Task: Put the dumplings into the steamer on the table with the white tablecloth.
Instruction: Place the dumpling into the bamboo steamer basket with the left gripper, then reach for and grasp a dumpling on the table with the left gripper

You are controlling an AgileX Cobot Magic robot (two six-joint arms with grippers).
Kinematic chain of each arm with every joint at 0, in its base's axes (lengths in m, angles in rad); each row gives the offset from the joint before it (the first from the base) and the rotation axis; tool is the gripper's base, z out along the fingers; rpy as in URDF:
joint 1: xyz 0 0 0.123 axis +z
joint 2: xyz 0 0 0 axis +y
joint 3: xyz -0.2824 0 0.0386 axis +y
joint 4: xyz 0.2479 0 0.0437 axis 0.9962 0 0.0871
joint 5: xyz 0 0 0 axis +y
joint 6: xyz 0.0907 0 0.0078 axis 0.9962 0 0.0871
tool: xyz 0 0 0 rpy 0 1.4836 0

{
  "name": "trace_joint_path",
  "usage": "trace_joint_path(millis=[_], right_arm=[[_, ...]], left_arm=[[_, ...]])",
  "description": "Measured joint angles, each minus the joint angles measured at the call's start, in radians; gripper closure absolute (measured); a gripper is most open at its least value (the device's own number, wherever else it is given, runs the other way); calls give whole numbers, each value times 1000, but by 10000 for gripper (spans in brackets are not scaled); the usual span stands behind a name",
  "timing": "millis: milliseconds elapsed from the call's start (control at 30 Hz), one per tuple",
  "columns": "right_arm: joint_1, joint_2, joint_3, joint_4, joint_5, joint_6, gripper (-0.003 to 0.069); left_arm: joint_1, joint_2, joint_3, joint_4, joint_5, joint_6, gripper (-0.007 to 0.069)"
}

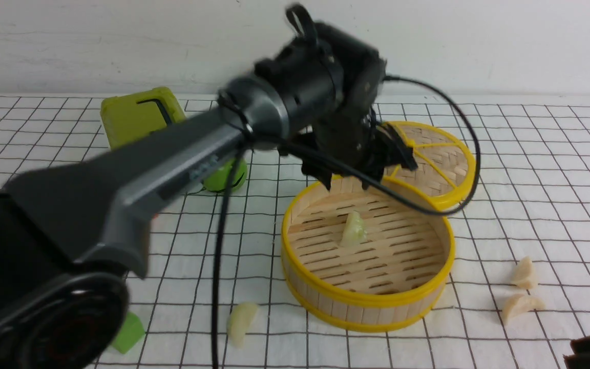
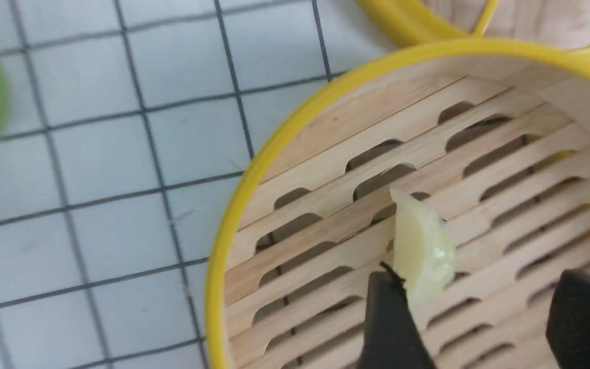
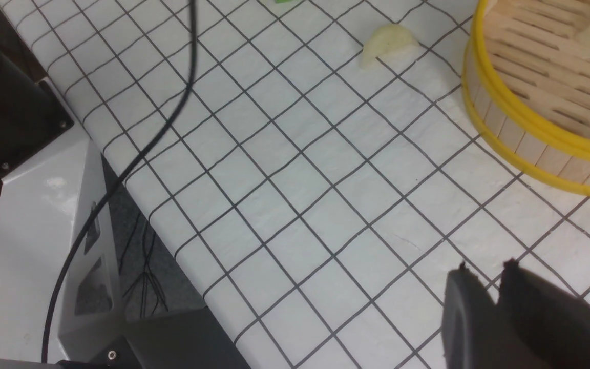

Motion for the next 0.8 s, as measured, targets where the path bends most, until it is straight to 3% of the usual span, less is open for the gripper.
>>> trace_joint_path(millis=[100,300,467,567,667,800], right_arm=[[0,0,0,0,-12,7,566],[0,-1,0,-3,-14,8,559],[0,-1,2,-3,-14,10,555],[0,-1,2,-3,-14,10,556],[0,-1,2,-3,-14,11,556],[0,-1,2,-3,-22,11,556]], left_arm=[[0,-127,-4,10,106,73,219],[5,-309,113,16,135,117,219],[7,-515,467,12,135,87,219],[7,-599,657,-3,106,55,219],[7,-690,902,-15,-18,-11,219],[7,-725,1066,-18,-148,-63,219]])
